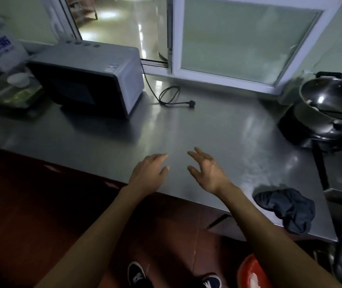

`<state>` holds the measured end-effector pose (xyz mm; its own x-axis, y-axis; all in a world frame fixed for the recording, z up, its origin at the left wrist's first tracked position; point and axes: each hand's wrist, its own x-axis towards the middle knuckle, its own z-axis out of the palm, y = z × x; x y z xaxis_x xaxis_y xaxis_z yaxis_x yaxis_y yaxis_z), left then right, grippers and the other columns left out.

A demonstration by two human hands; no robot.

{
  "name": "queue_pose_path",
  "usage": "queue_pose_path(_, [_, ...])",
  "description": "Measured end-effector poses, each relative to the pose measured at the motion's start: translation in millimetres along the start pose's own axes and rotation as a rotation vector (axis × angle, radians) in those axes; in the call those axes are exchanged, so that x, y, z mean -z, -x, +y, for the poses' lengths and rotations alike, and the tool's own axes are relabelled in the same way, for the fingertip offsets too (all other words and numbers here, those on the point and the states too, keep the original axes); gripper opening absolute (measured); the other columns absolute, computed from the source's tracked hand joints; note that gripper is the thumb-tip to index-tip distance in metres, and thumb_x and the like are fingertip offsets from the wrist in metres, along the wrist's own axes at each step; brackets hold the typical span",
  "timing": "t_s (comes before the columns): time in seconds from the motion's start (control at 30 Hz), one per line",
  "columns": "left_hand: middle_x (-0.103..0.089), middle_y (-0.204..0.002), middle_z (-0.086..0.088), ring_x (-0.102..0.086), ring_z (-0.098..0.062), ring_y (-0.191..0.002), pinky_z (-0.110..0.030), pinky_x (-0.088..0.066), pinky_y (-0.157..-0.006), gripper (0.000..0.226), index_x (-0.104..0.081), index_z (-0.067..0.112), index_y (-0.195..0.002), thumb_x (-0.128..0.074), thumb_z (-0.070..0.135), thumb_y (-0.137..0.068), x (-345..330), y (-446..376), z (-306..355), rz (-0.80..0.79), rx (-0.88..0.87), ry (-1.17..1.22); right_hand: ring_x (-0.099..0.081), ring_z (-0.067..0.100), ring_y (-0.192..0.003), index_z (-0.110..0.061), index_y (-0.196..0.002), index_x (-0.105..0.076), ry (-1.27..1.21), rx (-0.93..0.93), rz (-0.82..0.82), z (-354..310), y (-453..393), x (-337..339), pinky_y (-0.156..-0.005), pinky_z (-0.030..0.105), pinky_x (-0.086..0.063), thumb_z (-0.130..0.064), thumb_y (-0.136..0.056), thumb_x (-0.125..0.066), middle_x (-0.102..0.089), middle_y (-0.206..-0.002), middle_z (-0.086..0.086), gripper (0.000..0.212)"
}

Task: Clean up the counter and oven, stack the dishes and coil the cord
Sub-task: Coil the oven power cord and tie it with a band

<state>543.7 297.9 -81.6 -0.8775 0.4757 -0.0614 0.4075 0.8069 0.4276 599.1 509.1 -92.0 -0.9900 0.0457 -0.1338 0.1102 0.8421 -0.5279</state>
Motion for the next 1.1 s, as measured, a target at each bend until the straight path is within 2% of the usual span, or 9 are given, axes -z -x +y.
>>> queue_pose_path(0.27, [-0.049, -0.149, -0.003, -0.046, -0.022, -0.134, -0.037, -0.038, -0.108, 0.05, -0.045, 0.017, -0.147, -0.05, 0.033, -0.101, 66, 7, -95, 0.117, -0.032, 0.037, -0.021, 0.025, -0.15, -0.019, -0.153, -0.035, -0.011, 0.062, 0.039, -110, -45, -33, -0.121, 0.039, -0.023, -0.034, -0.1, -0.055, -0.024, -0.163, 0.007, 0.058])
queue_pose_path(0.5, [-0.046, -0.151, -0.002, -0.041, -0.02, -0.138, -0.037, -0.037, -0.111, 0.051, -0.043, 0.019, -0.148, -0.05, 0.035, -0.101, 94, -7, -153, 0.117, -0.04, 0.073, -0.024, 0.025, -0.149, -0.015, -0.152, -0.038, -0.056, 0.06, 0.097, -151, -73, -41, -0.119, 0.033, -0.021, -0.031, -0.1, -0.057, -0.028, -0.161, 0.009, 0.058])
queue_pose_path(0.8, [-0.043, -0.153, -0.001, -0.037, -0.019, -0.14, -0.036, -0.032, -0.113, 0.051, -0.042, 0.02, -0.149, -0.048, 0.036, -0.101, 72, -67, -169, 0.043, -0.007, 0.16, -0.028, 0.026, -0.148, -0.011, -0.151, -0.038, -0.097, -0.038, 0.053, -118, -132, -49, -0.12, 0.034, -0.024, -0.029, -0.1, -0.058, -0.03, -0.16, 0.011, 0.058])
queue_pose_path(0.97, [-0.039, -0.155, -0.001, -0.035, -0.019, -0.142, -0.031, -0.027, -0.115, 0.052, -0.04, 0.022, -0.15, -0.049, 0.036, -0.101, 55, -129, -168, -0.049, 0.013, 0.098, -0.029, 0.026, -0.147, -0.013, -0.152, -0.038, -0.142, -0.091, 0.042, -81, -185, -48, -0.12, 0.035, -0.025, -0.031, -0.1, -0.057, -0.031, -0.16, 0.01, 0.058])
queue_pose_path(1.1, [-0.042, -0.154, -0.001, -0.04, -0.021, -0.14, -0.034, -0.033, -0.114, 0.053, -0.042, 0.023, -0.15, -0.05, 0.039, -0.1, 43, -177, -168, -0.12, 0.014, 0.047, -0.029, 0.025, -0.147, -0.012, -0.151, -0.038, -0.17, -0.124, 0.024, -50, -226, -45, -0.12, 0.034, -0.024, -0.03, -0.1, -0.057, -0.032, -0.159, 0.01, 0.057])
